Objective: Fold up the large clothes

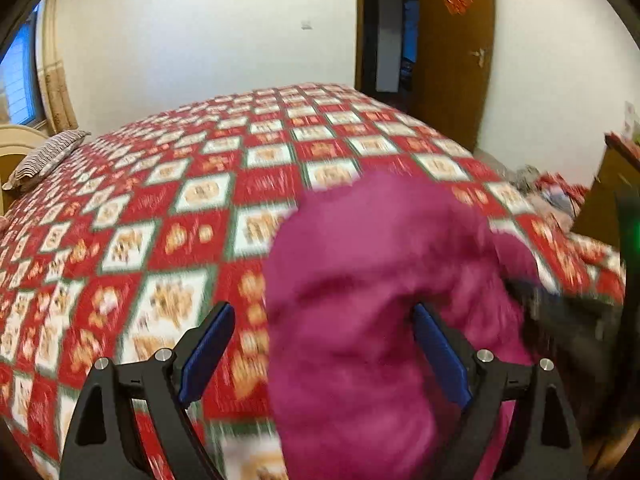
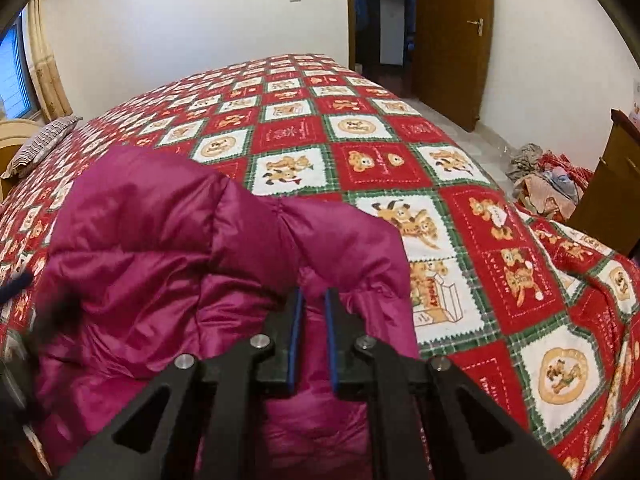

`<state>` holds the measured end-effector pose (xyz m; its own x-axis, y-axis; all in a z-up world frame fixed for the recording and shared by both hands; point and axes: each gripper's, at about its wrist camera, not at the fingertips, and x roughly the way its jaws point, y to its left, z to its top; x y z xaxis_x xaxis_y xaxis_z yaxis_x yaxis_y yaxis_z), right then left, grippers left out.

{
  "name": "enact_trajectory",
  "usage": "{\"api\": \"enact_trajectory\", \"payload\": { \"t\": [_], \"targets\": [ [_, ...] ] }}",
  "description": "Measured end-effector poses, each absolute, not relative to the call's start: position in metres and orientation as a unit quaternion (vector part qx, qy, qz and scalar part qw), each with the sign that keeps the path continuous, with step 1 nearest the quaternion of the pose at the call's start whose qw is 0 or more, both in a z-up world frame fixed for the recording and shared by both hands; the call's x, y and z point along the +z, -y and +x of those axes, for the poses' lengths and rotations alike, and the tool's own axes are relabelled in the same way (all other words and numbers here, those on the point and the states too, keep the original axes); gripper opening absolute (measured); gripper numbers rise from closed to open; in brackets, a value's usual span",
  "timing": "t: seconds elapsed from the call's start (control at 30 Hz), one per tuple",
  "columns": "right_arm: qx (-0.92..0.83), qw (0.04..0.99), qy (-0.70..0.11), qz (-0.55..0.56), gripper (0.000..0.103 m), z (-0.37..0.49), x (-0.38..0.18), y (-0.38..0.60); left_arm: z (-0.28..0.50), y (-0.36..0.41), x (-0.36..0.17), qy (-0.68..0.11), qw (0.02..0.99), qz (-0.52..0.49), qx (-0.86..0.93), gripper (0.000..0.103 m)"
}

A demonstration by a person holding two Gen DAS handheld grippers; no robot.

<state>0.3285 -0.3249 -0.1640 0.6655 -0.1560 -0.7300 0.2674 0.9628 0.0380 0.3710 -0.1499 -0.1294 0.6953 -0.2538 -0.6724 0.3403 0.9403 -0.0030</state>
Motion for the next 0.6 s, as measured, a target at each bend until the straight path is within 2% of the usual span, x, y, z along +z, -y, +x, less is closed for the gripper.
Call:
{"api": "enact_trajectory", "payload": {
  "t": [0.2, 0.37, 0.6],
  "targets": [
    [-0.105, 0.914, -0.381, 0.088, 0.011, 0.325, -0.17, 0.33, 0.428, 0.177, -0.142, -0.383, 0.911, 0.095, -0.117, 0.094],
    [-0.082, 0.913, -0.375, 0.14, 0.011, 0.324, -0.175, 0.342, 0.435, 0.195, -0.162, -0.379, 0.91, 0.138, -0.094, 0.098],
    [-0.058, 0.908, -0.371, 0.184, 0.011, 0.323, -0.18, 0.352, 0.443, 0.201, -0.178, -0.388, 0.907, 0.133, -0.092, 0.099]
  ]
}}
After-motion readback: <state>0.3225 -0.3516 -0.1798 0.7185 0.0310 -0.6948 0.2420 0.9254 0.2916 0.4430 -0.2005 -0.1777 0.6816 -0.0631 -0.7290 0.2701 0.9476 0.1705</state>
